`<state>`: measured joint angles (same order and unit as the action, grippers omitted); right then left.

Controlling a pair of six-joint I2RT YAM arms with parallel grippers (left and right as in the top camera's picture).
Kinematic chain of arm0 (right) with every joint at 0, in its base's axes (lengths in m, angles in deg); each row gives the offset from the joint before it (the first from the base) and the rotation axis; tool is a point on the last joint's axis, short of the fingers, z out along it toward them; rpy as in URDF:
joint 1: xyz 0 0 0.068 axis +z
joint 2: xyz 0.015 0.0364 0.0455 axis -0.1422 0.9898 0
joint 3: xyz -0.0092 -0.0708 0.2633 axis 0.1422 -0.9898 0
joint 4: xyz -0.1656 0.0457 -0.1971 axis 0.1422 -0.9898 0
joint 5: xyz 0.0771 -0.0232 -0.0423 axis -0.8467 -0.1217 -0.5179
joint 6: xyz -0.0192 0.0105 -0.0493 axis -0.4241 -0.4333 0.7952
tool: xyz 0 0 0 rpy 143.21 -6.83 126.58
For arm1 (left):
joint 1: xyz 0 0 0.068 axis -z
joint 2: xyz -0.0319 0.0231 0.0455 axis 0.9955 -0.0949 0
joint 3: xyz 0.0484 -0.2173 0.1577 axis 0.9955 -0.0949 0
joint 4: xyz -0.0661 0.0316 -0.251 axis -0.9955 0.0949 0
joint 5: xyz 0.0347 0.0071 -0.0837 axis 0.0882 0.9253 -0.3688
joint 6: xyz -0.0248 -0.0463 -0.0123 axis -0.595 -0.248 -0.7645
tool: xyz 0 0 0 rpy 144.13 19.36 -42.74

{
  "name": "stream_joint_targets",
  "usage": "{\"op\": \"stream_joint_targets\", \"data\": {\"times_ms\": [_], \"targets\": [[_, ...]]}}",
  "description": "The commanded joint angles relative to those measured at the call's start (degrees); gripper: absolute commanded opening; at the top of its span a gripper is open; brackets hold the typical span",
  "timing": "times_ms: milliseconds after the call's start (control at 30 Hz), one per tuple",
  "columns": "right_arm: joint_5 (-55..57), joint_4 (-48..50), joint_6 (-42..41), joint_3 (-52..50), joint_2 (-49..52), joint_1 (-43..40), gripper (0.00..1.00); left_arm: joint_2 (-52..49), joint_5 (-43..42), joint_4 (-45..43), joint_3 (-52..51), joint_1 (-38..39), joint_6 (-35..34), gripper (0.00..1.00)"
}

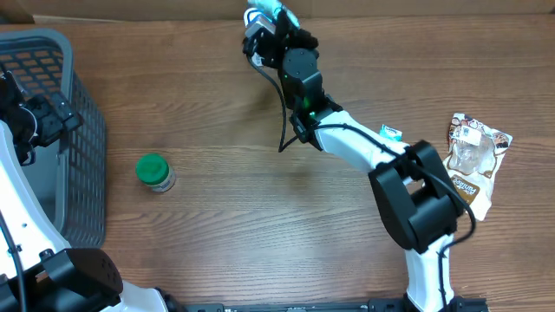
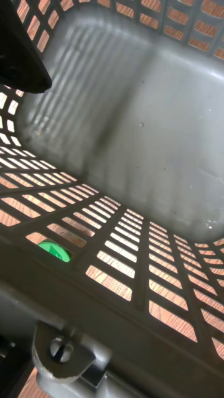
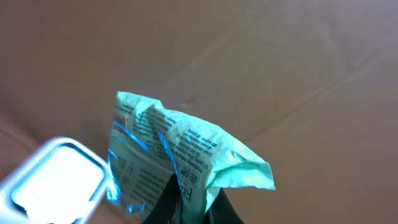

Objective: Scan the item barcode
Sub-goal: 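Hold the mint-green wipes pack in front of the white scanner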

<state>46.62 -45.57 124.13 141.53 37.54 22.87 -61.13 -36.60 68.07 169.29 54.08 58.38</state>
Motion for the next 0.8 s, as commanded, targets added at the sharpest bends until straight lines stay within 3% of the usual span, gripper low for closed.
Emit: {"op": "stream_joint_targets", "data": {"times_ms": [0, 300, 467, 767], "targets": [[2.0, 0.8, 7.3, 5.4, 5.9, -2.4, 0.04, -0.5, 0.6, 0.0, -0.1, -0.2, 0.4, 1.00], [-4.0, -2.1, 17.7, 19.4, 15.9, -2.9, 0.04, -0.5, 0.6, 0.0, -0.1, -0.2, 0.4, 1.00], [-5.3, -3.1, 24.0, 20.0, 17.5, -2.9, 0.04, -0.5, 0.6, -0.1, -0.1, -0.2, 0.4, 1.00], [-5.3, -3.8, 24.4, 20.0, 17.6, -2.5, 0.04, -0.5, 0.6, -0.1, -0.1, -0.2, 0.4, 0.99]]}}
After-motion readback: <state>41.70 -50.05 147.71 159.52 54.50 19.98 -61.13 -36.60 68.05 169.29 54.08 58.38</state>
